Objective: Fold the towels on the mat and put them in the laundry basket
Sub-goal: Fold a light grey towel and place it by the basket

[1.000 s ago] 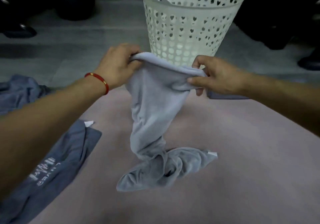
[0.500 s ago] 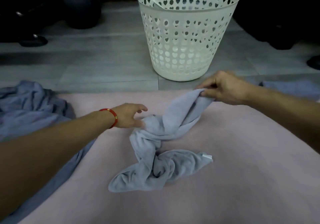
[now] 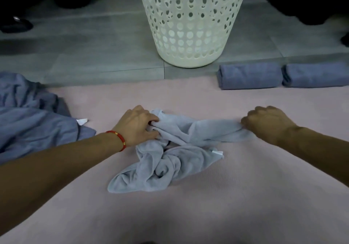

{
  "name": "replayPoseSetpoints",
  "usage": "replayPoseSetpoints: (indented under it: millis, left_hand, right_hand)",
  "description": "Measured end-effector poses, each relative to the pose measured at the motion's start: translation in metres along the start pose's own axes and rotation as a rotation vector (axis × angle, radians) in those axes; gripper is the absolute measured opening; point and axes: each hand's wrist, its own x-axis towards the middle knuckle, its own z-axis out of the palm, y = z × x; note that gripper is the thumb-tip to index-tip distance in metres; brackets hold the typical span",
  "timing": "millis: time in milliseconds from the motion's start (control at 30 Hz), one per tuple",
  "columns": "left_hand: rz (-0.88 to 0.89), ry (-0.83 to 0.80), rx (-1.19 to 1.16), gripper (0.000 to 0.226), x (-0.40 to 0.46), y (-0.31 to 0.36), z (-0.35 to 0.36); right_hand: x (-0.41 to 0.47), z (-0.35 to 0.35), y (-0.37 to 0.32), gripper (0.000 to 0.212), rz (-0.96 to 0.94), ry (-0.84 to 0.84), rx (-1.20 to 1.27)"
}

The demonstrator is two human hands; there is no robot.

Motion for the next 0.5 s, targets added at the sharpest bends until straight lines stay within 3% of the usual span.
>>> replayPoseSetpoints:
  millis: [67, 133, 200, 267, 367, 433, 500]
  left_hand:
    - [0.082, 0.052, 0.043, 0.035, -0.009, 0.007, -0.003]
    - [0.125, 0.123, 0.056, 0.035, -0.017, 0.022, -0.005]
    - [0.156, 0.202, 0.013, 0.028, -0.025, 0.043, -0.007]
    - [0.176, 0.216, -0.063, 0.021, -0.033, 0.067, -0.007]
    - [0.129, 0.149, -0.169, 0.031, -0.045, 0.102, 0.005]
    - [0.037, -0.006, -0.393, 0.032, -0.049, 0.117, 0.014]
    - [-0.011, -0.212, -0.599, 0.024, -0.051, 0.127, 0.015]
  right_hand:
    - [0.001, 0.000, 0.002, 0.030, 0.189, -0.123, 0.039]
    - [0.004, -0.009, -0.014, 0.030, 0.285, -0.051, 0.257]
    - [0.002, -0.026, -0.047, 0.043, 0.293, -0.063, 0.642]
    - [-0.007, -0.044, -0.087, 0.049, 0.326, -0.273, 1.189]
    - [-0.026, -0.058, -0.129, 0.045, 0.320, -0.537, 1.735]
    - [-0.036, -0.052, -0.138, 0.023, 0.336, -0.502, 1.886]
    - [-0.041, -0.043, -0.136, 0.018, 0.448, -0.434, 1.967]
